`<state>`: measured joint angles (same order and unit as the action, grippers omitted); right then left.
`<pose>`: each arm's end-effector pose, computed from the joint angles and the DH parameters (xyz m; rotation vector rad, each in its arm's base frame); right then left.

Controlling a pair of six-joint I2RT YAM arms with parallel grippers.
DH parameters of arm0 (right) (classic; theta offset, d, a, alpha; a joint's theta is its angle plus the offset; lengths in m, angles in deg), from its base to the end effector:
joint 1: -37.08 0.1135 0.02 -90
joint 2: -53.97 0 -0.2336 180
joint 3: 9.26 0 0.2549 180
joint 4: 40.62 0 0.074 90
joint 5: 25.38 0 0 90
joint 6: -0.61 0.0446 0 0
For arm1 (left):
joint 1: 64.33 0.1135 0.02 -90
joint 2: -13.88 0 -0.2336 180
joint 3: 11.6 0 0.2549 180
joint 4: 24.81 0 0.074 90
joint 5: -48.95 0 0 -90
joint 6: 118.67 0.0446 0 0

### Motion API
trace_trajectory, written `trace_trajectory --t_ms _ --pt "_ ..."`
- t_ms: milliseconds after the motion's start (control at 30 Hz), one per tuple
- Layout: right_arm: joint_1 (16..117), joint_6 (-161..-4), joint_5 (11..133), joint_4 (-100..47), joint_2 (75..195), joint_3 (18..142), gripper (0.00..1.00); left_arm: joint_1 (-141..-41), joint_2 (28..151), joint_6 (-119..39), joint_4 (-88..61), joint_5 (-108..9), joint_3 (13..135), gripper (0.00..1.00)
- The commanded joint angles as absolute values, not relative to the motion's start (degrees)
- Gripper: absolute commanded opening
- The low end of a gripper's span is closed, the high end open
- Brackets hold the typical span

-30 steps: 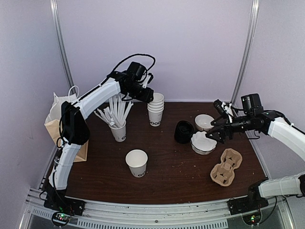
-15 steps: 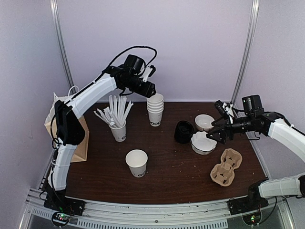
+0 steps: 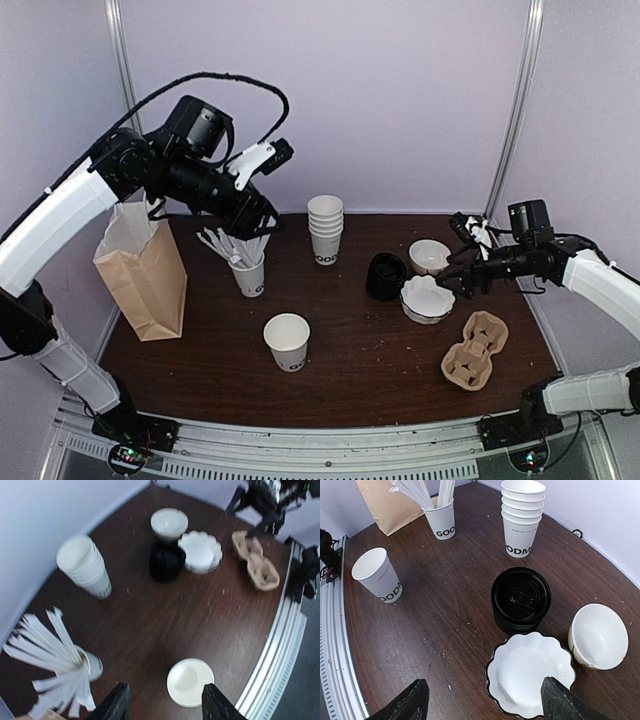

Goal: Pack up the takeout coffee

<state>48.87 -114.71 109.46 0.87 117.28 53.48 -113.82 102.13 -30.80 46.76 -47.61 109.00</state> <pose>0.2367 0.0815 0.2489 -1.0448 1.8888 0.7586 0.2039 -0.2465 0.4086 0.9904 2.1010 -0.5996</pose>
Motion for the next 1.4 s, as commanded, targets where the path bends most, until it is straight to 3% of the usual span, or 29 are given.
trace_trajectory --t_ms 0,200,467,633,1067,1367 --pt "48.50 -117.11 105.00 1.87 115.96 53.84 0.78 -113.58 99.53 -33.00 57.27 -48.62 97.41 0.51" --pt "48.96 -119.68 102.10 7.44 117.95 59.92 0.60 -113.64 97.59 -32.55 55.49 -47.11 88.79 0.53" --pt "58.14 -126.68 93.56 19.70 125.25 72.28 0.60 -113.46 99.77 -34.17 50.81 -45.07 83.98 0.62" --pt "64.05 -127.65 91.04 24.83 134.28 78.12 0.53 -113.46 97.44 -34.85 47.81 -46.40 81.25 0.68" --pt "69.12 -128.06 89.55 29.71 148.56 89.08 0.55 -113.89 78.19 -33.34 24.44 -50.45 50.45 0.70" --pt "69.58 -127.63 90.13 30.67 149.71 91.32 0.56 -114.06 82.24 -32.64 9.36 -51.87 42.70 0.64"
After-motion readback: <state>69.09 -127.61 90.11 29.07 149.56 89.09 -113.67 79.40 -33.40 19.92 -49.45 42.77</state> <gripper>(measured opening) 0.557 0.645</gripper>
